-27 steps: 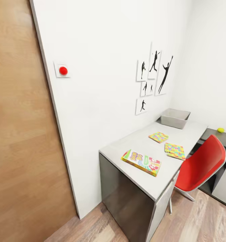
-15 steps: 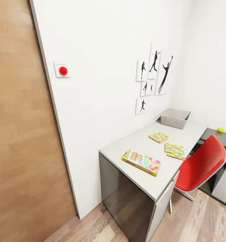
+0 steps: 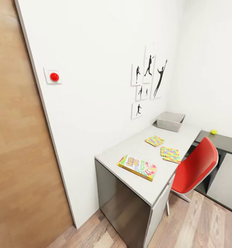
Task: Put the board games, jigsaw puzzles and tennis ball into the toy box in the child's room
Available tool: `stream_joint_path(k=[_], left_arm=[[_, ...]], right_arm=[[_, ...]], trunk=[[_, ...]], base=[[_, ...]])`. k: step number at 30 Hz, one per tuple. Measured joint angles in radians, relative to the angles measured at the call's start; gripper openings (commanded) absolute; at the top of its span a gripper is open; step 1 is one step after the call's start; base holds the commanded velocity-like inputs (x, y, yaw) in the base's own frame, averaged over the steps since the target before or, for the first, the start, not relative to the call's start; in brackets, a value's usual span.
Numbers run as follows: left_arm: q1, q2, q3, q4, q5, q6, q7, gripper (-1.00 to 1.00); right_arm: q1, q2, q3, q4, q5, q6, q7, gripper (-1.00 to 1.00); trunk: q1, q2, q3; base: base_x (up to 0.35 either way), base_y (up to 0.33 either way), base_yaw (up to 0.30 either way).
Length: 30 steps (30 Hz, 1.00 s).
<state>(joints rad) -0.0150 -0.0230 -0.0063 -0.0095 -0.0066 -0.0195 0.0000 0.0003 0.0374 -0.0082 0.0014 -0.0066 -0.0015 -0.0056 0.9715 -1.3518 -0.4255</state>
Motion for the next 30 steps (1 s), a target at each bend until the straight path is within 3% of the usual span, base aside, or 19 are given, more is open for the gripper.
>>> stream_joint_path(k=[18,30], left_arm=[[0.0,0.0,-0.002,-0.004,-0.001,-0.002,0.0,1.0],[-0.001,0.012,-0.005,-0.037,-0.002,-0.002,0.001,1.0]], right_arm=[[0.0,-0.007,-0.003,0.0,-0.004,0.0,0.0,1.0],[0.0,-0.036,-0.075,0.002,-0.003,-0.001,0.0,1.0]], trunk=[[-0.069,0.126,0.056],[-0.115,0.21,0.094]], base=[[0.0,0.0,-0.277],[0.0,0.0,-0.279]])
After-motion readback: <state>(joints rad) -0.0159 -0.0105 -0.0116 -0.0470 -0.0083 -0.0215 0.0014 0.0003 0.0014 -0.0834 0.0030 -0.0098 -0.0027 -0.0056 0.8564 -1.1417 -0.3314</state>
